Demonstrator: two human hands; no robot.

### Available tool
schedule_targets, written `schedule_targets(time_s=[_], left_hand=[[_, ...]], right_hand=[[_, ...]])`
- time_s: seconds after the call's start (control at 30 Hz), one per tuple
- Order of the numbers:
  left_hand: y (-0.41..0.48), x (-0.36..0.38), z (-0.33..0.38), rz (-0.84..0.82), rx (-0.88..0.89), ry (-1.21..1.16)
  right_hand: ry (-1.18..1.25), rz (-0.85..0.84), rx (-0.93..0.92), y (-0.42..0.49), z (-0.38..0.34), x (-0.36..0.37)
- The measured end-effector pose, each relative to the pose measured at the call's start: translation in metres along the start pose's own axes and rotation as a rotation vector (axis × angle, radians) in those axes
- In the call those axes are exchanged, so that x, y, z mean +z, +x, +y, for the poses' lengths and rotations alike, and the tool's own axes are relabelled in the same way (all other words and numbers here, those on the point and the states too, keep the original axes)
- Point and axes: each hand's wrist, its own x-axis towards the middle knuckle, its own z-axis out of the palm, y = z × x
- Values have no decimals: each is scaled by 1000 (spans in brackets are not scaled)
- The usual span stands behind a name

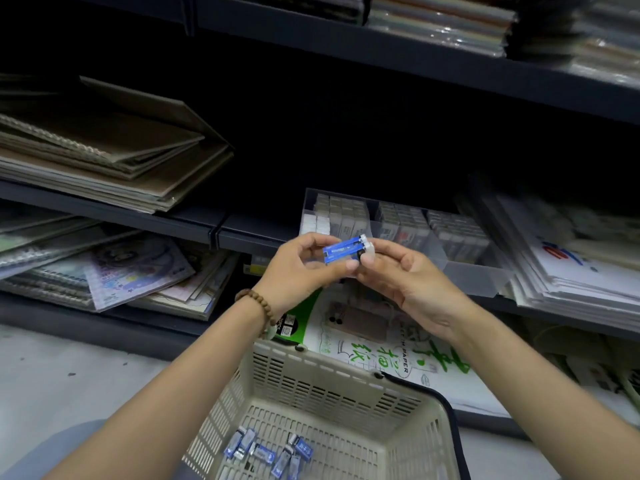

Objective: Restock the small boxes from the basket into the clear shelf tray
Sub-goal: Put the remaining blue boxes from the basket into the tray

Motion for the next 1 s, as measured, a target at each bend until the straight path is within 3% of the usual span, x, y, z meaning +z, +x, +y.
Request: schedule_targets(time_s=[0.2, 0.3, 0.6, 0.83, 1.0], left_hand=[[20, -24, 19, 52, 107, -171], [26, -38, 12, 178, 124, -11], [40, -38, -20, 70, -71, 128], [44, -42, -27, 59, -100, 114], [44, -39, -26, 67, -75, 123]], right_hand=[[-211, 15, -114, 35, -40, 6], [-502, 102, -169, 55, -55, 1], [-1143, 200, 26, 95, -47, 7], [-1172, 263, 17, 108, -14, 16], [-810, 365, 161, 108, -10, 13]])
